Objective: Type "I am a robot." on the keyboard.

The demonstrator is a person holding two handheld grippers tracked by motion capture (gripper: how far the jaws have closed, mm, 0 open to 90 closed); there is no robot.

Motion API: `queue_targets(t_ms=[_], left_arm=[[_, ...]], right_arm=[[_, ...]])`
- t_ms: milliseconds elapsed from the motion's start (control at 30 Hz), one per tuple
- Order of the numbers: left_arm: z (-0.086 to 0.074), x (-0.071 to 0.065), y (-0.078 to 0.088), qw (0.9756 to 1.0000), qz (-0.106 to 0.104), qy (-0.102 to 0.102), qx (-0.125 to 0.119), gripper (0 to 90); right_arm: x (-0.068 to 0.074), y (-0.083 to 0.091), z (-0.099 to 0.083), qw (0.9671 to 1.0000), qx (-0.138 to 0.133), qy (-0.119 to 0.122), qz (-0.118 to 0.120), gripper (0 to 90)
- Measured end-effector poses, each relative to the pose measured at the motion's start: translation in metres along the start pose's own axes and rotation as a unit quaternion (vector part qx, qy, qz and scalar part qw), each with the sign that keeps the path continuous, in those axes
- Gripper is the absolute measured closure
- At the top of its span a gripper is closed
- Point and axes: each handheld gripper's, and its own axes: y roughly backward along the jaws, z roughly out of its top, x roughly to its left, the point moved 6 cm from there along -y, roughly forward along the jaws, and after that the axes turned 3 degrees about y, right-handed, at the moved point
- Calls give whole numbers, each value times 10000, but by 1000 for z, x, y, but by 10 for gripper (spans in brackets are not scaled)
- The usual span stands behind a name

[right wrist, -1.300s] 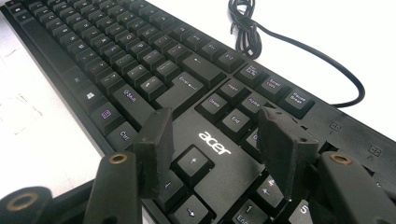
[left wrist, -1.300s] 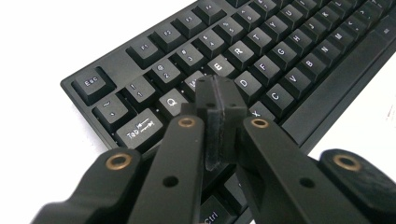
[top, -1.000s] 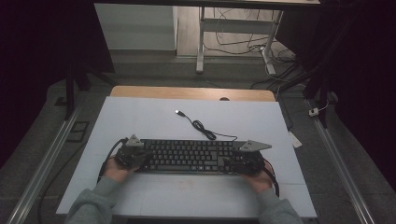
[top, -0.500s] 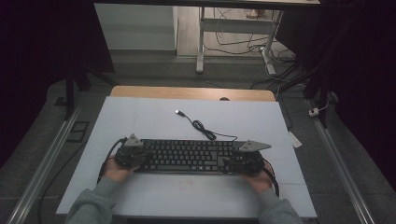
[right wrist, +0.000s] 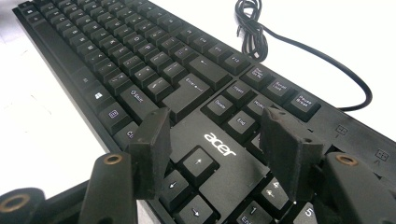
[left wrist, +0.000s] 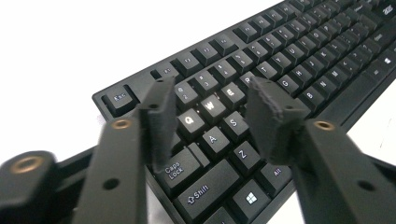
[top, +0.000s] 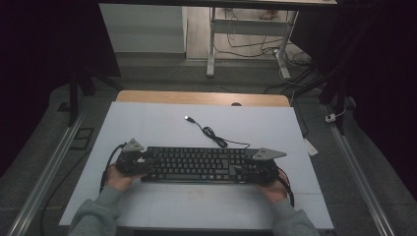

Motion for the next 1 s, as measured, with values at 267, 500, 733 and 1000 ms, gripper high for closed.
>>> queue_targets(t_ms=[267, 500, 733, 1000], left_arm=[[1, -1, 1, 10000, -70, -6, 13, 392], [3, -4, 3, 9999, -137, -16, 10, 360], [9, -12, 8, 9995, -280, -115, -79, 351], [14, -21, 10, 9989, -378, -243, -138, 352]], right_arm=[[-1, 3, -2, 10000, -43, -18, -3, 420], [0, 7, -2, 9999, -123, 55, -32, 414], [3, 13, -1, 9996, -270, 46, -34, 412], [1, 15, -3, 9997, -227, 69, -65, 412]])
